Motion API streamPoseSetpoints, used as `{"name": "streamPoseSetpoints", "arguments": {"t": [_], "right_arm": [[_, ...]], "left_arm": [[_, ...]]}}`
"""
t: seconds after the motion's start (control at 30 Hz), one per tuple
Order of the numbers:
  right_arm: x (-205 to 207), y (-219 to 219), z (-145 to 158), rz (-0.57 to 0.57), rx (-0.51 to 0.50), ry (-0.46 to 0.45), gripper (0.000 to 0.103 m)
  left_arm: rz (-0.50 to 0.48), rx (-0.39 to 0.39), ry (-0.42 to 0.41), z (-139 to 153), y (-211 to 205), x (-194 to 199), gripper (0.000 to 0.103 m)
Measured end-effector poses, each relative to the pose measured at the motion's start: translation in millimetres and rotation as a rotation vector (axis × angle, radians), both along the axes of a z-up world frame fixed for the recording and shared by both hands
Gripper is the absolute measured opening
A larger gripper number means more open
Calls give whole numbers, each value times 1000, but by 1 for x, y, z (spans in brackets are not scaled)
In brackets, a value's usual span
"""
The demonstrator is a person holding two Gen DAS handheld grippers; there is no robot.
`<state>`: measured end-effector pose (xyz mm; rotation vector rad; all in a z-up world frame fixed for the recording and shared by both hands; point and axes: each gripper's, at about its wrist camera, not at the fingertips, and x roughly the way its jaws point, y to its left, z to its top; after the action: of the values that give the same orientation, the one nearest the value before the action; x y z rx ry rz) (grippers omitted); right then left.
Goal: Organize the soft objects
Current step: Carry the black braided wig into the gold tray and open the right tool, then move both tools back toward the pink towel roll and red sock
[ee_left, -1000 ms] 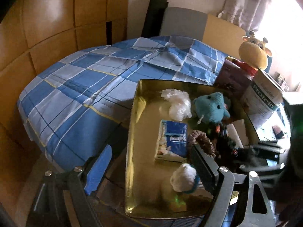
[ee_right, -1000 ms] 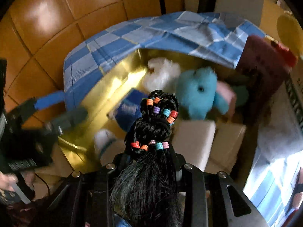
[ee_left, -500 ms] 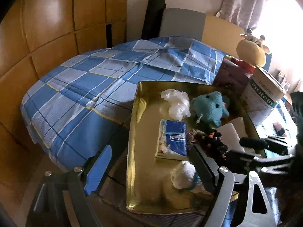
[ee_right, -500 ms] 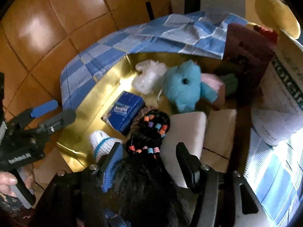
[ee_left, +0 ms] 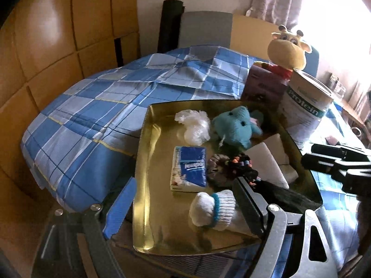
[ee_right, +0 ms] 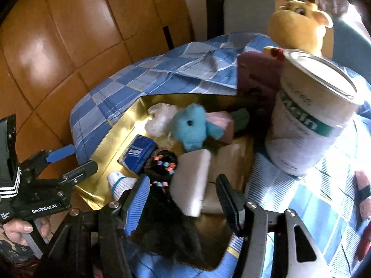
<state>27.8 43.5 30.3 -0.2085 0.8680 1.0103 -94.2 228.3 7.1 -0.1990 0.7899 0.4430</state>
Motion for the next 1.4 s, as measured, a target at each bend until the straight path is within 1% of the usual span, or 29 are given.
{"name": "streamPoseSetpoints", "arguments": {"t": [0.2,0.47,0.8,0.97,1.07,1.13,1.17,1.27,1.3,1.4], "right_arm": [[12,-32,2,-77,25,1,60],[33,-84,1,-212,44,3,60],[64,-169,4,-434,43,-28,60],[83,-223,2,-599,43,-39,60],[95,-259,-2,-717,50,-44,60],[102,-288,-9,-819,55,-43,60],[104,-296,-11,-848,60,-38,60],[110,-334,-25,-991,100,5,60],[113,-348,-31,-1057,114,56,60],[112,-382,-37,-1176,209,127,60]], "left_arm": [[-39,12,5,1,-14,4,85],[-92,27,15,2,-32,11,85],[-153,45,29,2,-56,20,85],[-197,59,28,6,-70,26,85],[-229,65,28,8,-81,31,85],[-254,70,28,11,-90,36,85],[-267,73,27,12,-95,38,85],[-304,76,28,14,-110,46,85],[-327,66,27,14,-118,50,85],[-377,41,30,14,-134,59,85]]}}
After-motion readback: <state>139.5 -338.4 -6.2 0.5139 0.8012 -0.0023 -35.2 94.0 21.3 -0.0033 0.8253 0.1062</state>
